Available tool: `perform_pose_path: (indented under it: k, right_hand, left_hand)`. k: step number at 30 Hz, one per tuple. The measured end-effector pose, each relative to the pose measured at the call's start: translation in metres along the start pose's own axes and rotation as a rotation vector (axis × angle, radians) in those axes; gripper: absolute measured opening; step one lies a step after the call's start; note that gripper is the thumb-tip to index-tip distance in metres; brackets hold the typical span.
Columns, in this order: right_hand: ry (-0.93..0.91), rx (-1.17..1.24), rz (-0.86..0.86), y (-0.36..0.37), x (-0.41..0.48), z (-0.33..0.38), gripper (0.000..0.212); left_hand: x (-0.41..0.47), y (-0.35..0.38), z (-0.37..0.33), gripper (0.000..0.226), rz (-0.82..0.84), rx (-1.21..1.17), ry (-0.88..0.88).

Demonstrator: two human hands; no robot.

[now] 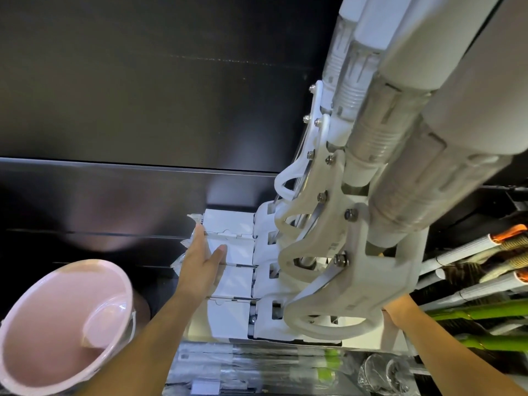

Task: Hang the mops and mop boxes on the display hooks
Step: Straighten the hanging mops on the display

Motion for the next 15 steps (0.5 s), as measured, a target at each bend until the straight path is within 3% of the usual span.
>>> perform_pose_path:
  k: [2,4,6,9,12,15]
  right_hand:
    - [0.023,-0.111,0.050,0.006,0.009,-0.012,0.034]
    - [0.010,-0.093,0.078,0.008,0.016,-0.015,0.015]
    - [-0.111,-0.141,0.112,0.009,0.035,-0.019,0.032]
    - [-0.161,-0.324,0.094,0.011,0.039,-0.016,0.029]
    - [-0.226,-0.457,-0.005,-0.004,-0.002,0.010,0.070]
    - [-0.290,-0.523,-0.042,-0.017,-0.030,0.015,0.080]
  left_hand:
    - [0.002,-0.001,0.001,0.070,0.004,0.033,0.018]
    - [0.005,-0.006,0.004,0.066,0.003,0.104,0.029]
    - [0.001,-0.006,-0.003,0.061,0.003,0.169,0.011]
    - [-0.013,-0.007,-0.022,0.039,-0.030,0.437,0.110]
    - [-0.026,-0.018,-0.036,0.041,-0.110,0.651,0.263]
    - [-0.045,-0.034,-0.037,0.035,-0.197,0.796,0.265]
Point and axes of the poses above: each hand's wrist, its own x-axis towards the middle knuckle, its own y-axis out of the palm, z = x × y, the point moved 9 cm from there along x, towards the middle knuckle, and after that the axes turned 11 degrees about -z, right-handed, at the moved point
